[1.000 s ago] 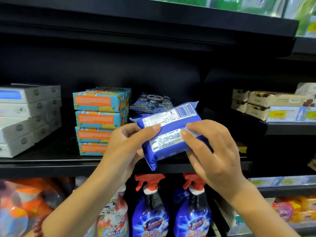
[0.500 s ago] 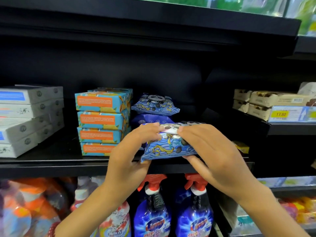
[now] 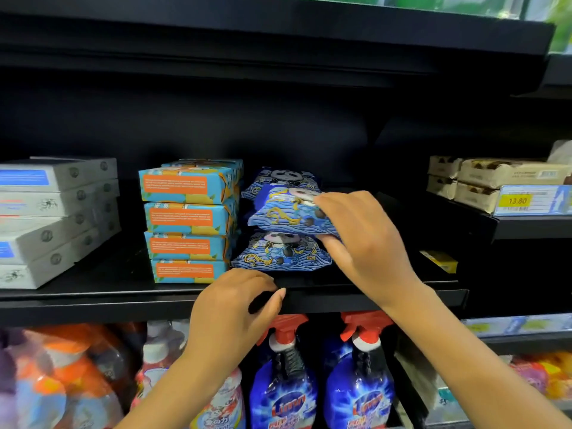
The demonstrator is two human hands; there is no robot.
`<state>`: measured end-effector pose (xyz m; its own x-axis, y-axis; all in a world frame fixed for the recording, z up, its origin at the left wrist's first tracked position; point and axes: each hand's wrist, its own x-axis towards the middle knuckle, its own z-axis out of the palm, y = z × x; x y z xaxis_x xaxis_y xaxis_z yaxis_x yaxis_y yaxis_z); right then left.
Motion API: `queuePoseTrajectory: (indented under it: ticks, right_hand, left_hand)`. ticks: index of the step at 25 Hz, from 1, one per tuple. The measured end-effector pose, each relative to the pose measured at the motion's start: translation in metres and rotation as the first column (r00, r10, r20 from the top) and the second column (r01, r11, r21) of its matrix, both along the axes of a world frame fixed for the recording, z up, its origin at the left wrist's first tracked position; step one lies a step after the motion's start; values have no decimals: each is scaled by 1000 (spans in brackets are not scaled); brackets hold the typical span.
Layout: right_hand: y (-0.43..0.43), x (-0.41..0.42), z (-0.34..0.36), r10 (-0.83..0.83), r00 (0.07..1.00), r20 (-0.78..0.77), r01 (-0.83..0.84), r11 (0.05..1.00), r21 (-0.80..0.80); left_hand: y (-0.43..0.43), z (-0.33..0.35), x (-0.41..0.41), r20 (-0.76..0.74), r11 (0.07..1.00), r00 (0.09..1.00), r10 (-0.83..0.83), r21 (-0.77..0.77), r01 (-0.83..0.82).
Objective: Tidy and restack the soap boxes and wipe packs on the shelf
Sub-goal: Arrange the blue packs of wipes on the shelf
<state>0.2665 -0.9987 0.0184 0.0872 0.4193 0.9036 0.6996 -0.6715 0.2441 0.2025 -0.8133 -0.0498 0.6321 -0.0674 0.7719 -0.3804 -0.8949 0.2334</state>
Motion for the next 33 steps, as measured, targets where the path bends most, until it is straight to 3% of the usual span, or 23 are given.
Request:
queuePoseTrajectory:
  ticks: [5,9,14,16,18,20,22,24,25,29,33]
  right_hand:
    - [27,15,0,-23,995,-98,9,990,-139]
    - [32,16,-11,-2,972,-234,-27,992,-121]
    - [15,14,-14,50,955,-291,-97,984,-149]
    - [3,17,-13,107,965,-239,-119,992,-37]
    - [-15,27,-11,92,975,-204,-56,982,178]
    - [-34,44,-8,-48,940,-337,141,956,256]
    - [-46,68,-9,-244,799,-550,296,955,5]
    - [-49,81,-10,-385,658,-647,271,923,-274]
    - [-50,84,-11,-403,628,-666,244,915,-322]
    - [-56,71,-22,-317,724,-613,230,948,-219]
    - [-65,47,-22,-351,770,-533,250,934,-255]
  left_hand:
    - [-1,2,1,-12,998,1000,-15,-59,14]
    - [-1,2,1,-5,998,1000,-8,-67,7]
    - [-3,1,4,14,999,1000,20,-44,-19]
    - [-4,1,5,23,999,999,22,-24,-21]
    - [-5,1,8,28,1000,1000,2,-18,-2]
    - [-8,2,10,26,1000,999,-23,1,23]
    - [-15,2,13,14,998,998,-55,10,54]
    - [-22,3,16,8,997,998,-69,18,69]
    - [-24,3,17,8,997,998,-68,25,68]
    - [-29,4,19,23,999,999,-33,25,33]
    - [-32,2,19,39,1000,999,-18,15,17]
